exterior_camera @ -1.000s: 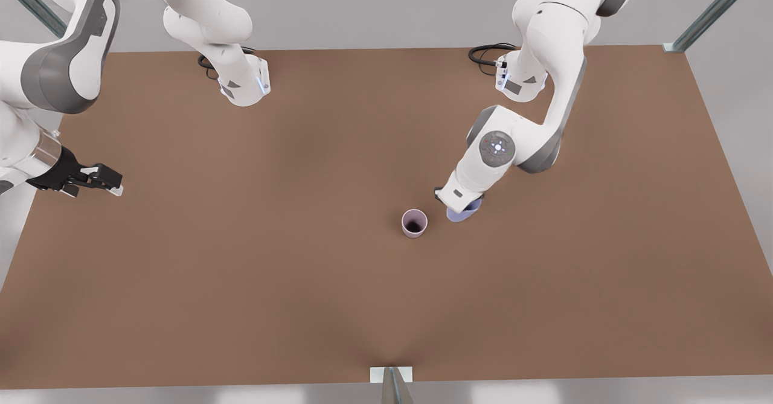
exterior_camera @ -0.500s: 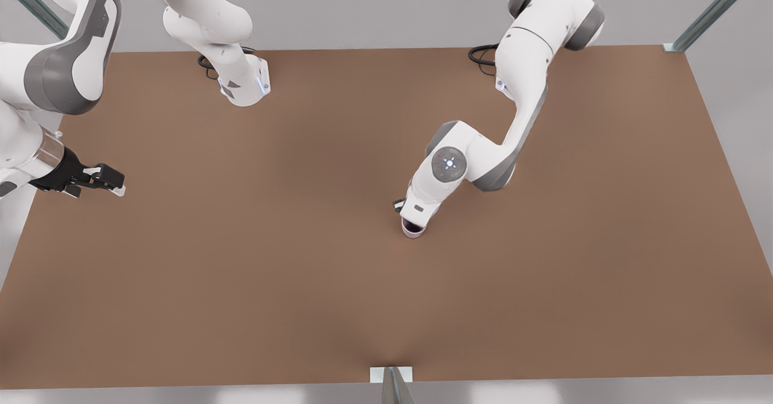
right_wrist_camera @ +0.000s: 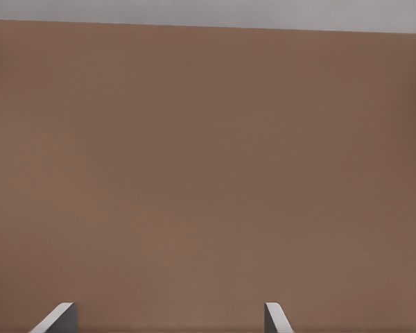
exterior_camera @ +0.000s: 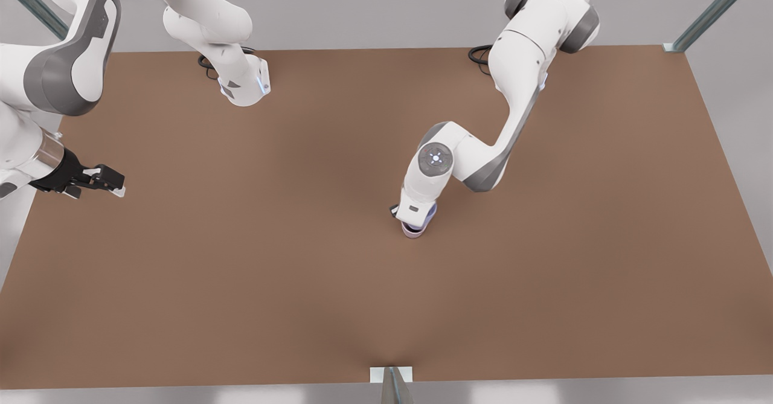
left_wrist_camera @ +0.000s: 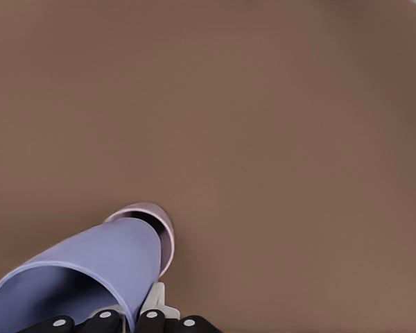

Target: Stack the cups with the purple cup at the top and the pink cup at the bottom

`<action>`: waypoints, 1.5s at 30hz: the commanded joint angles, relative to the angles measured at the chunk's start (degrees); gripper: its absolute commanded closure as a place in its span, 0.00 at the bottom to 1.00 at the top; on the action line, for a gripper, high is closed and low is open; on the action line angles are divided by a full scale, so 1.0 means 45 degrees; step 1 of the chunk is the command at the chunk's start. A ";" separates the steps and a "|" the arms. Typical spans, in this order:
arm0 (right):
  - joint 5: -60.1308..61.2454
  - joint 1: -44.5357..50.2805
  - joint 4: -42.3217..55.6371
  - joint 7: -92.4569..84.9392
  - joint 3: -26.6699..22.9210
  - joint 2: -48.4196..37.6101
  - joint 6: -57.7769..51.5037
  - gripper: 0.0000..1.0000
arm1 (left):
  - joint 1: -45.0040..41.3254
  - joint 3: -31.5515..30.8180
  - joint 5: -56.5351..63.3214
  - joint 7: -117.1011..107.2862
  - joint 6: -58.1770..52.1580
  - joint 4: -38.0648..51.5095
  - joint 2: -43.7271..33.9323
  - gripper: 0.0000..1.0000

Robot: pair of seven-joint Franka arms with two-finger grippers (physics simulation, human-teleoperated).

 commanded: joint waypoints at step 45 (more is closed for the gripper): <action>0.0178 0.0094 0.0045 0.0043 0.0018 0.0260 0.0091 0.00 | -0.0122 -0.0002 0.0041 -0.1047 -0.0660 0.0083 0.0079 0.40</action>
